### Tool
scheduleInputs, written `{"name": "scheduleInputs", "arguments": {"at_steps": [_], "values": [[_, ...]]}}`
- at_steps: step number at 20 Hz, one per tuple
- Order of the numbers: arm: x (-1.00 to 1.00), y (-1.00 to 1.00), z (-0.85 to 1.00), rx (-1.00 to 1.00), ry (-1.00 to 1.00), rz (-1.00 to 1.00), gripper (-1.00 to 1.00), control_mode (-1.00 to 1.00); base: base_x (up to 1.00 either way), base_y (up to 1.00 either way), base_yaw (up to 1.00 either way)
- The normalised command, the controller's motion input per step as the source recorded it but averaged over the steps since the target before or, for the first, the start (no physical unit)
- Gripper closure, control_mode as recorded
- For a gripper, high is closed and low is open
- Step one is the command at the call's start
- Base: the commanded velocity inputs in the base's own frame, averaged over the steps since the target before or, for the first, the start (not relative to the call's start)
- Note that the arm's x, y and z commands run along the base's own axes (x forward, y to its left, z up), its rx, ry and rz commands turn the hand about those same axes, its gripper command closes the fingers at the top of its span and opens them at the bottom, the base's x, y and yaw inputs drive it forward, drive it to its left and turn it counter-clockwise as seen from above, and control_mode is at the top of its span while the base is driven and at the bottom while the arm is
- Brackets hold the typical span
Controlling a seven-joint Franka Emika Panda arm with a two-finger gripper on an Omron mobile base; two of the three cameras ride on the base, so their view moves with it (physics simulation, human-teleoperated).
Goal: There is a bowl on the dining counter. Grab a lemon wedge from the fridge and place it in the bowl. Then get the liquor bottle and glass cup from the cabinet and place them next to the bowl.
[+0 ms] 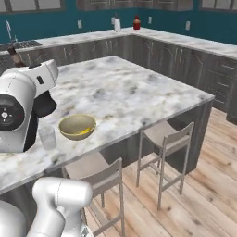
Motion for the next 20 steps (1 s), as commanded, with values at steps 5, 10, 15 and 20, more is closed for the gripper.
{"name": "scheduleInputs", "arguments": {"at_steps": [5, 10, 15, 20], "values": [[0.00, 0.00, 0.00, 0.00, 0.00, 0.00, 1.00, 1.00, 0.00, -0.69, 0.46], [0.00, 0.00, 0.00, 0.00, 0.00, 0.00, 1.00, 1.00, 0.00, -0.69, 0.46], [0.00, 0.00, 0.00, 0.00, 0.00, 0.00, 1.00, 1.00, 0.16, -0.62, 0.46], [0.00, 0.00, 0.00, 0.00, 0.00, 0.00, 1.00, 1.00, 0.20, -0.60, 0.46]]}}
